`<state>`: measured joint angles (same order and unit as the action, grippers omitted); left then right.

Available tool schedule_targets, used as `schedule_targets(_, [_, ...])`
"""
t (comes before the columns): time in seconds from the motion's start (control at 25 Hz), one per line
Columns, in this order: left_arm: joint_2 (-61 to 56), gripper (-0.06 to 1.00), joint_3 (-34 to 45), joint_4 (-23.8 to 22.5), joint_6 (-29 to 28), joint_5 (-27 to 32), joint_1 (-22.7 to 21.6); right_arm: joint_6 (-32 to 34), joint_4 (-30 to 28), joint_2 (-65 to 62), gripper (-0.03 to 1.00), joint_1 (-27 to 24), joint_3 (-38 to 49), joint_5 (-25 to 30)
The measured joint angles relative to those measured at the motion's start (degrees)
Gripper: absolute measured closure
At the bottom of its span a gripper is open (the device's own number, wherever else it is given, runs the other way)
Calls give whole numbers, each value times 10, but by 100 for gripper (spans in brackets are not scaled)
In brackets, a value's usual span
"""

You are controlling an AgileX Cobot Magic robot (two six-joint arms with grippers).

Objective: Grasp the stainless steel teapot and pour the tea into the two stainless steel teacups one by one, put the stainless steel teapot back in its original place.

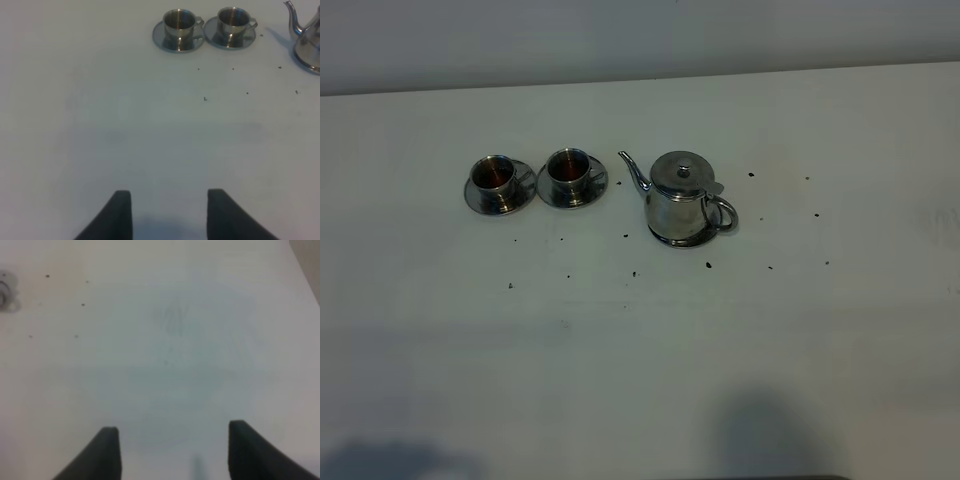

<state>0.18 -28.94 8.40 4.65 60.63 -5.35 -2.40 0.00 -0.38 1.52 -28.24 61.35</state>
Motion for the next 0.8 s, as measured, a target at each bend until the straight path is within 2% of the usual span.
schedule_targets(0.8, [0, 56, 0, 0, 0, 0, 0, -15, 20, 0, 50, 0, 0, 0])
